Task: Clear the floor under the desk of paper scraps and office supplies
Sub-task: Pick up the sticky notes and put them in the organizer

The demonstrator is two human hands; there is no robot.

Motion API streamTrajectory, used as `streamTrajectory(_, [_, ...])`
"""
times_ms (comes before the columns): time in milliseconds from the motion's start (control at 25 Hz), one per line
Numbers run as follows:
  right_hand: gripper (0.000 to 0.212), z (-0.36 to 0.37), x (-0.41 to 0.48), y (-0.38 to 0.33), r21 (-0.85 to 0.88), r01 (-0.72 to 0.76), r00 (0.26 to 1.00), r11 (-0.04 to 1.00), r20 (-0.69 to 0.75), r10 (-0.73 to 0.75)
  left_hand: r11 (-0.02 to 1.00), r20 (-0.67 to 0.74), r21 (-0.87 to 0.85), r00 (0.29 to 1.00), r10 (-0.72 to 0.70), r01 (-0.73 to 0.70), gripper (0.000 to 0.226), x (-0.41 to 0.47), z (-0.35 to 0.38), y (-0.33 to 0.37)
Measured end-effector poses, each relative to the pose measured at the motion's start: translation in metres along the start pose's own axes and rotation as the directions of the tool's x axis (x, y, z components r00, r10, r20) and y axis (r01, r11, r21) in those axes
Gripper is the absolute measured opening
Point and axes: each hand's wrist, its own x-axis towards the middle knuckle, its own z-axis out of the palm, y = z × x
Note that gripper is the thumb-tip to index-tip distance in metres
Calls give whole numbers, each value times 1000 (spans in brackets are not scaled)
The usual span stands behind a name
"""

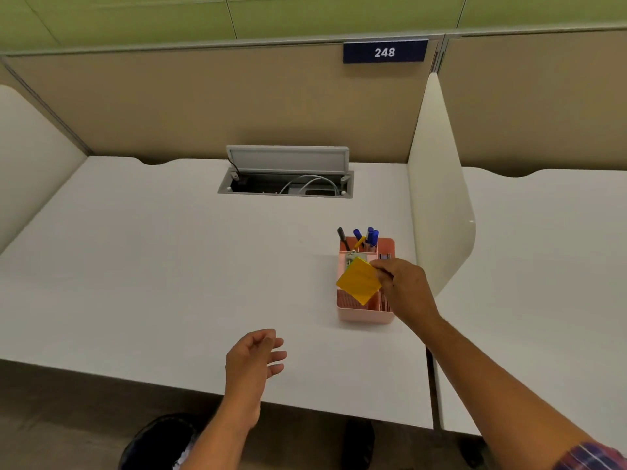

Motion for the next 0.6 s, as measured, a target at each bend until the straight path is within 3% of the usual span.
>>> streamTrajectory(320, [32,33,-6,18,-193,39,954,980,299,21,999,34,37,999,3,-4,11,27,35,22])
streamTrajectory(520, [26,52,-12,12,-334,123,970,935,237,-43,987,92,141,994,65,-78,8,45,47,30])
streamTrajectory(600, [27,56,-15,11,-418,117,980,901,193,-37,945,141,288,983,120,-156,7,53,49,31])
